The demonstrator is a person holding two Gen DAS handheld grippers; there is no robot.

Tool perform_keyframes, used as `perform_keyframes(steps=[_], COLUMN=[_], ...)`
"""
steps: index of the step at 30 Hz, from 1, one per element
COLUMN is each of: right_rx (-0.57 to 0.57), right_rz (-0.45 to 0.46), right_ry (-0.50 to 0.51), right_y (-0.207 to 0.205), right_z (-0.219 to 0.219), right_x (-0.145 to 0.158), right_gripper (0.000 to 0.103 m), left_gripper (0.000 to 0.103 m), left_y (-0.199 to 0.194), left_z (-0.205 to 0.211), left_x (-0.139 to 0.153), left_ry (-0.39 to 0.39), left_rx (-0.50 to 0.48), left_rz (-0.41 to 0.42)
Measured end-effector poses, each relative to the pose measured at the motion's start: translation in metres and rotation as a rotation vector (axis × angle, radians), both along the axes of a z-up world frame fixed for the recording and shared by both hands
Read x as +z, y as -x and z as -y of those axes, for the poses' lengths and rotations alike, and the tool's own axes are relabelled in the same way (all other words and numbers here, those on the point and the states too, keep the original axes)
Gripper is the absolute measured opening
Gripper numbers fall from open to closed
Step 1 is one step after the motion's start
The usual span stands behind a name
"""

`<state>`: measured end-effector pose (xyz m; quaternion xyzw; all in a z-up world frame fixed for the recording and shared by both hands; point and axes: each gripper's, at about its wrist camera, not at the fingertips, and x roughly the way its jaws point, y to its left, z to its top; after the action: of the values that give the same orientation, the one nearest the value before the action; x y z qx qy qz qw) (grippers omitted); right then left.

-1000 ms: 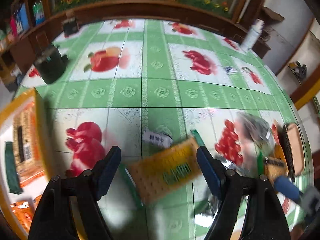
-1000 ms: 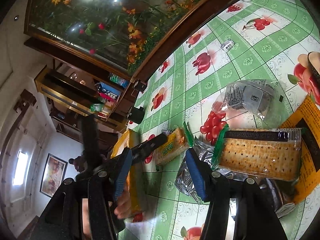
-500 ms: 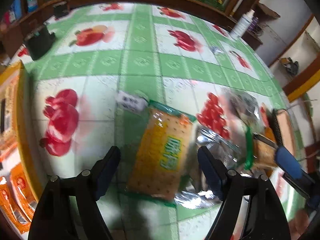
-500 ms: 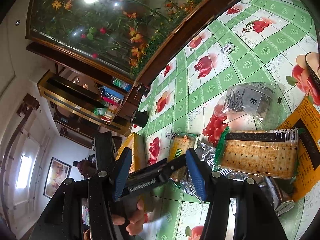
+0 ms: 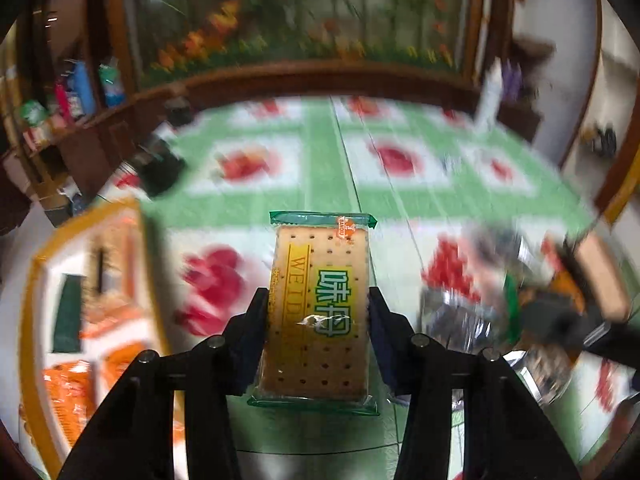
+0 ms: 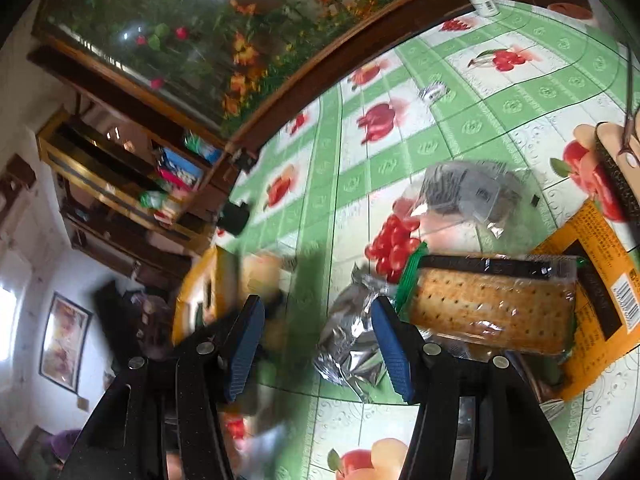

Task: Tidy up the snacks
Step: 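Carry the cracker pack and foil bag into the tray and open both grippers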

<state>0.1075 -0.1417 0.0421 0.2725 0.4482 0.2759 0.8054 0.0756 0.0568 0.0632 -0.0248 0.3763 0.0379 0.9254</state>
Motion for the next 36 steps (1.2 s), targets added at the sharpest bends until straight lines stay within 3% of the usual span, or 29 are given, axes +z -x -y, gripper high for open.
perform_keyframes(steps=[3,6,12,16,18,21,27,32,36], right_rx=[0.051,0.057,-0.050,-0.048,-0.047,-0.037,0.009,-0.029,-0.046], right_rz=[-0.009,-0.011,0.014,0.002,0.048,0.091,0.117,0.214,0.228], right_ry=[0.026,0.119,0.367,0.460,0.499,0.577,0.510,0.475,0.423], right_y=[0.002,0.005,0.010,0.001,0.001,0.005,0.009,0.019,0.022], right_z=[-0.014,-0.030,-0.051,-0.072,-0.081,-0.096,-0.113,-0.127,-0.132], right_x=[-0.004,-0.008,-0.016,-0.030,-0.030,-0.030,-0.024,-0.001,0.008], right_gripper=[0.060,0.060,0.061,0.071,0.071,0.060,0.055,0.055,0.055], left_gripper=[0.046,0.047,0.047,0.047,0.047,0.047,0.047,0.047,0.047], left_y=[0.013,0.021,0.020,0.022,0.021,0.023,0.025,0.030,0.033], left_z=[-0.018,-0.028,-0.039,-0.045,-0.051,-0.064,-0.087,-0.099,-0.113], left_x=[0.022,0.029,0.026,0.020,0.019,0.022,0.027,0.031,0.036], left_ry=[0.016,0.029,0.051,0.061,0.077,0.105,0.156,0.178,0.183], left_rx=[0.049,0.067,0.056,0.039,0.042,0.063,0.103,0.124,0.134], left_rz=[0.104,0.155,0.166,0.143,0.133,0.142,0.145,0.159,0.159])
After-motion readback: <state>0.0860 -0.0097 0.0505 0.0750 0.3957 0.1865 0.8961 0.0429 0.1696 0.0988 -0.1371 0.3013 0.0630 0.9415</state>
